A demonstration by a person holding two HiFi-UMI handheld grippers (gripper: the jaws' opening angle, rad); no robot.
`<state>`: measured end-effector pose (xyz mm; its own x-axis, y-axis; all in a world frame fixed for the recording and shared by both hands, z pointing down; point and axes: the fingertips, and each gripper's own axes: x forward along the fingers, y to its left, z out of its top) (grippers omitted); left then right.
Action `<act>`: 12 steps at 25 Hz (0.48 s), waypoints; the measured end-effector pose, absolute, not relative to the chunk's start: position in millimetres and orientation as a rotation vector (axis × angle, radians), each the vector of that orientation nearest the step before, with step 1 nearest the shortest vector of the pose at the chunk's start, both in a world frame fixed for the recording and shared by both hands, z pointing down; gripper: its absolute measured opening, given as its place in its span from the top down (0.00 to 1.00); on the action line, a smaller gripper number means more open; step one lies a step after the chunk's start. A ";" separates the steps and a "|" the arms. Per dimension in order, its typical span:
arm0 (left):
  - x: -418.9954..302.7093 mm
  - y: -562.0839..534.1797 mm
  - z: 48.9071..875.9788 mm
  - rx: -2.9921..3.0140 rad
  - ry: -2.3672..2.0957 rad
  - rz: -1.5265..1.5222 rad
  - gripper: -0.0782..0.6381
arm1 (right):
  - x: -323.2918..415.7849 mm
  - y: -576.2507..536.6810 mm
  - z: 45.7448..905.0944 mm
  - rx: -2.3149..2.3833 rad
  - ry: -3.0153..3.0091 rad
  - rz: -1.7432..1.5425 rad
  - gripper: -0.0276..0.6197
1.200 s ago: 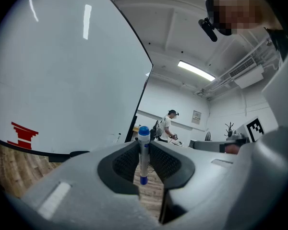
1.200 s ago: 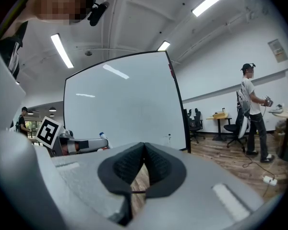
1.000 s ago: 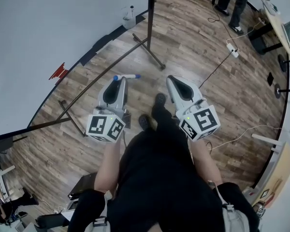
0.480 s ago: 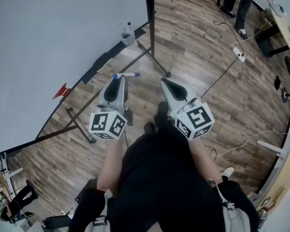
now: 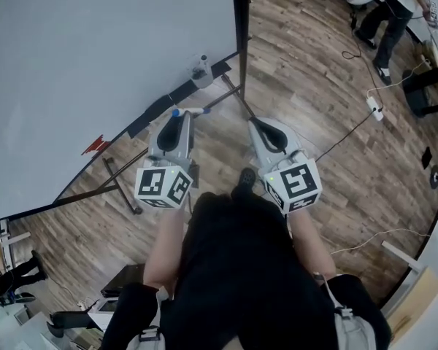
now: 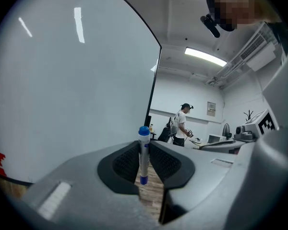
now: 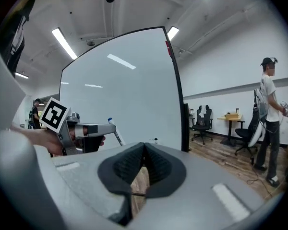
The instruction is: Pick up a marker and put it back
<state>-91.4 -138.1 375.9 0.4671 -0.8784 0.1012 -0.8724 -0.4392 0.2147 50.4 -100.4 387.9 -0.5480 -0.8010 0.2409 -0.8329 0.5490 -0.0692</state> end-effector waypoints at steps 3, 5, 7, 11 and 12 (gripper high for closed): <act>-92.0 -148.6 375.1 2.474 -1.542 -0.030 0.78 | 45.4 -107.3 392.5 1.297 -2.605 0.265 0.96; -93.1 -155.5 373.7 2.473 -1.562 -0.018 0.78 | 39.6 -108.4 397.5 1.217 -2.613 0.288 0.96; -94.4 -165.1 371.0 2.477 -1.582 -0.012 0.78 | 36.5 -112.3 401.0 1.177 -2.606 0.276 0.96; -98.1 -185.2 366.8 2.517 -1.589 0.015 0.78 | 31.2 -121.3 403.6 1.182 -2.601 0.279 0.96; -98.7 -190.0 367.0 2.526 -1.581 0.019 0.78 | 30.9 -124.2 403.7 1.199 -2.600 0.281 0.96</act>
